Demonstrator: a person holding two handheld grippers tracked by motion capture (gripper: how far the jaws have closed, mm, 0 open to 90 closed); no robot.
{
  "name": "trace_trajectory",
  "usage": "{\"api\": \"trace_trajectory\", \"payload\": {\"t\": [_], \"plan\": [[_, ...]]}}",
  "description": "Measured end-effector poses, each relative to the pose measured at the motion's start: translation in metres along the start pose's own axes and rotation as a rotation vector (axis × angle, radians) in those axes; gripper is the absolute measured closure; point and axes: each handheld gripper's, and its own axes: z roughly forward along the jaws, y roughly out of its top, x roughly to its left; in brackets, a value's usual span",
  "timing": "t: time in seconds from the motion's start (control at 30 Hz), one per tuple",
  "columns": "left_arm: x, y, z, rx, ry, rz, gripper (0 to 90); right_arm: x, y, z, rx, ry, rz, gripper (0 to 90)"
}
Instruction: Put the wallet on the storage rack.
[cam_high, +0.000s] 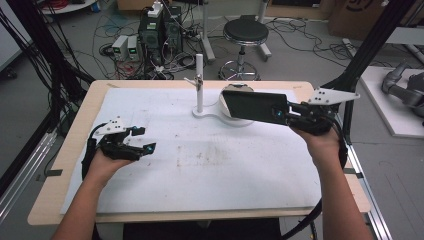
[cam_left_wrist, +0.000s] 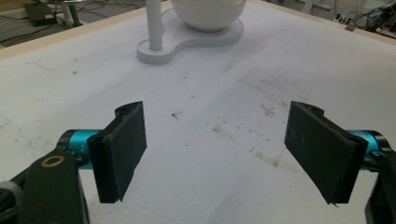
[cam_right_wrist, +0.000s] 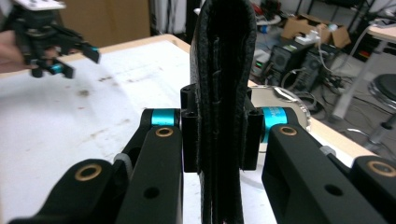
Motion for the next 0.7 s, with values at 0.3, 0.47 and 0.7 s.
{"api": "trace_trajectory", "payload": {"t": [0.3, 0.47, 0.7], "plan": [[-0.004, 0.004, 0.003, -0.022, -0.027, 0.006, 18.6, -0.023, 0.032, 0.025, 0.153, -0.088, -0.019, 76.4], [-0.007, 0.008, 0.003, -0.035, -0.049, 0.017, 18.4, -0.032, 0.039, 0.047, 0.237, -0.105, -0.003, 76.4], [-0.012, 0.010, 0.007, -0.043, -0.087, 0.033, 18.5, -0.045, 0.036, 0.078, 0.330, -0.124, 0.013, 76.4]]}}
